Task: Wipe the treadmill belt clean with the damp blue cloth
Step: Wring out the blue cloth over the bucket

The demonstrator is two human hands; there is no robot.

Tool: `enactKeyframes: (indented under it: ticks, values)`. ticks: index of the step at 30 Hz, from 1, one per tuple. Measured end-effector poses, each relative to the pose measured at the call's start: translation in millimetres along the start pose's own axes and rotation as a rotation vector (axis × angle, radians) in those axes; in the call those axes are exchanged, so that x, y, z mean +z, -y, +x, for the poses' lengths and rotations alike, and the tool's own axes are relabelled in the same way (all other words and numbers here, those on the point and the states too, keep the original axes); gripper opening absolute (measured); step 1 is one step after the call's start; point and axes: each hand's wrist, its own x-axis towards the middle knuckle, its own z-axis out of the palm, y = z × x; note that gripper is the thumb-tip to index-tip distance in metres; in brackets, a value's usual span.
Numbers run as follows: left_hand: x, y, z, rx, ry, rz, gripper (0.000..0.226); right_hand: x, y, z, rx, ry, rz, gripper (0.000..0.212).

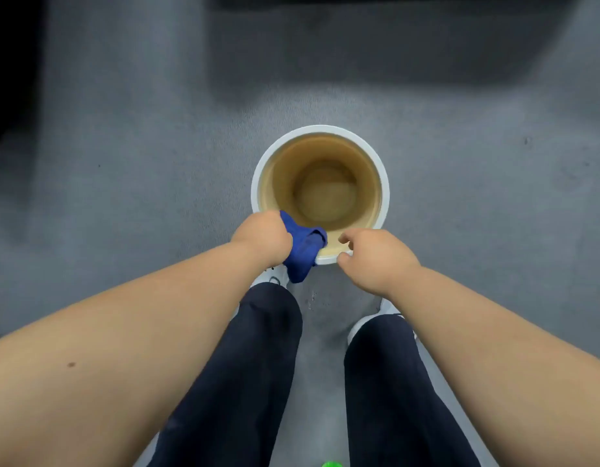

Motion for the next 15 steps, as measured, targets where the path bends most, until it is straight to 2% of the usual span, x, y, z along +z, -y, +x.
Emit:
enactKeyframes:
  ticks: [2,5,8,11,15]
  values:
    - [3.1,-1.0,10.4,-0.013,-0.079,0.12,0.01,1.4,-0.4,7.7,0.022,-0.011,-0.001,0.035]
    - [10.7,0.5,24.4,-0.036,-0.016,0.296,0.028,6.6,0.0,14.2,0.029,-0.002,0.015,0.03]
    - [13.5,-3.8,32.7,-0.049,0.036,0.376,0.011,12.5,-1.9,19.7,0.037,-0.011,0.033,0.031]
    - [18.4,-9.7,36.4,-0.004,0.019,0.305,0.007,15.2,-6.5,21.3,0.068,0.008,0.092,0.03]
    - [21.8,-7.4,27.5,0.108,-0.016,0.067,0.011,10.8,-10.5,9.8,0.15,-0.021,0.367,0.022]
